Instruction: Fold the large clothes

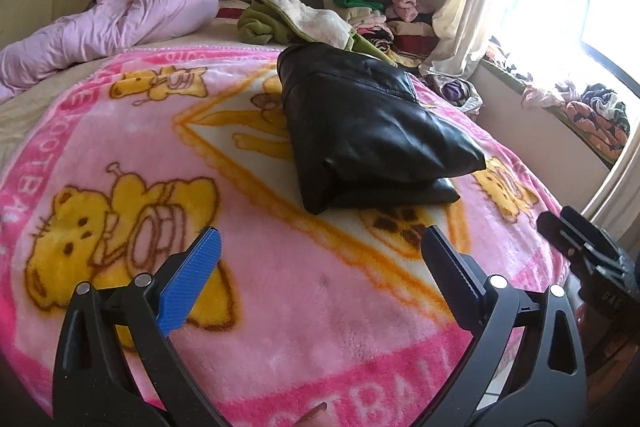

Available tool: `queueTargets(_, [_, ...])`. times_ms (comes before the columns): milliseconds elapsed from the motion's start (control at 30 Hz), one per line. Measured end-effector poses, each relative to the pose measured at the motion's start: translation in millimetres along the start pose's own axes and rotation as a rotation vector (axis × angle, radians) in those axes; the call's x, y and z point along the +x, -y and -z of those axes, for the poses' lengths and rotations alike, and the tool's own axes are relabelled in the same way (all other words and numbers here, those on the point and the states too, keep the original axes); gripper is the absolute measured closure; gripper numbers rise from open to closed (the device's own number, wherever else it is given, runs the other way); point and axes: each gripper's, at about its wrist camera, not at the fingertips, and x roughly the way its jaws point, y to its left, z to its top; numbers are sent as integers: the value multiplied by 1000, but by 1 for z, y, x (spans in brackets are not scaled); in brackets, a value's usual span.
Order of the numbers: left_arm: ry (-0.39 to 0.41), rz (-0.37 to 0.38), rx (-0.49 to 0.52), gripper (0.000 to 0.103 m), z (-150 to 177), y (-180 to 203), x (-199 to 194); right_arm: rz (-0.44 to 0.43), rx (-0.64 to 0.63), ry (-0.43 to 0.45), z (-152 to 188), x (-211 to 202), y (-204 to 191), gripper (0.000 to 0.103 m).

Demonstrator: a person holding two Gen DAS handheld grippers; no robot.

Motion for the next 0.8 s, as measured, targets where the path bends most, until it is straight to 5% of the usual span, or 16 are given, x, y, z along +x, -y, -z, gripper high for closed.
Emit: queueTargets(800, [-12, -55, -8, 9, 3, -7, 5, -10, 0, -39, 8, 9, 1, 4])
